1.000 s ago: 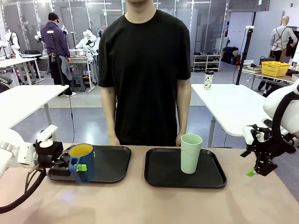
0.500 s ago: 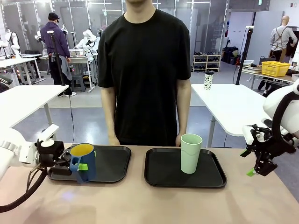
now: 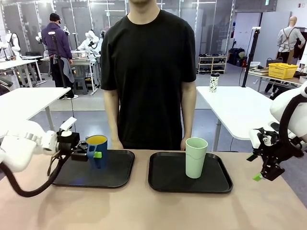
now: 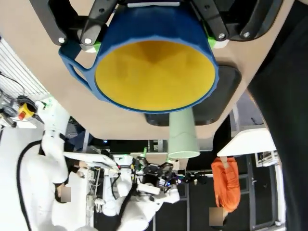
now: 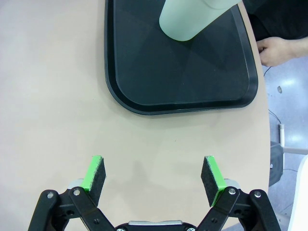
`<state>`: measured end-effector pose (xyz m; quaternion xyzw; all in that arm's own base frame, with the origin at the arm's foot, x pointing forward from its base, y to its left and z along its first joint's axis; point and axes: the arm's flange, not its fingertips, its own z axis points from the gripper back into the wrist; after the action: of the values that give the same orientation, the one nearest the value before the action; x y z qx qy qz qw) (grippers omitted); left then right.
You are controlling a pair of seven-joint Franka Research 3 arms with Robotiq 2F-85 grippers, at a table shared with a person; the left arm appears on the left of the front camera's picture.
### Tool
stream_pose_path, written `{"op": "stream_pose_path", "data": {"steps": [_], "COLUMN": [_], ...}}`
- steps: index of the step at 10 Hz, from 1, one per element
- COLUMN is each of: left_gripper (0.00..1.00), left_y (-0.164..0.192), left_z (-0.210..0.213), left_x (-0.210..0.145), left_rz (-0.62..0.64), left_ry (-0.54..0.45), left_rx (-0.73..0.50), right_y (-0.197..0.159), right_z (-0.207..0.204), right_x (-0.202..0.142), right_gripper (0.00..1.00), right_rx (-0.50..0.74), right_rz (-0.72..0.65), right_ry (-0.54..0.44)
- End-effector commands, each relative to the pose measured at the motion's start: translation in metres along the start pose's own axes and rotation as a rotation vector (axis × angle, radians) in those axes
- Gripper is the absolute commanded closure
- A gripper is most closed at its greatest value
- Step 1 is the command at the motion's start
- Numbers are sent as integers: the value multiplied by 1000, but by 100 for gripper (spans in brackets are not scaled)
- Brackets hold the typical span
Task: Sort and store the cups by type.
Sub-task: Pick up the Handle plastic cup and place it into the empty Flat Tray.
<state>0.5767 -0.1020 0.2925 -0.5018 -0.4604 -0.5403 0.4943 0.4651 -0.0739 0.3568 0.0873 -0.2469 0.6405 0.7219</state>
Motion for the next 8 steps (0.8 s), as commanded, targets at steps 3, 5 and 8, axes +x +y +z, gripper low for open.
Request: {"op": "stream_pose_path", "data": {"steps": [3,5,8], "left_gripper": [24,24,24], "left_y": [30,29,32], "left_z": [-3,1,2], "left_x": [1,1,-10], "left_rz": [42,46,46], "left_ry": [-23,-9,-30], "left_rx": [-18,-14,-32], "right_y": [-4,-4,-4], "right_z": [-1,-1,-1], "right_x": [2,2,2], "right_gripper": [0,0,0], "right_rx": [-3,-3,-3], "right_rz": [-15,-15,-15], "right_ry": [-19,-19,-19]}}
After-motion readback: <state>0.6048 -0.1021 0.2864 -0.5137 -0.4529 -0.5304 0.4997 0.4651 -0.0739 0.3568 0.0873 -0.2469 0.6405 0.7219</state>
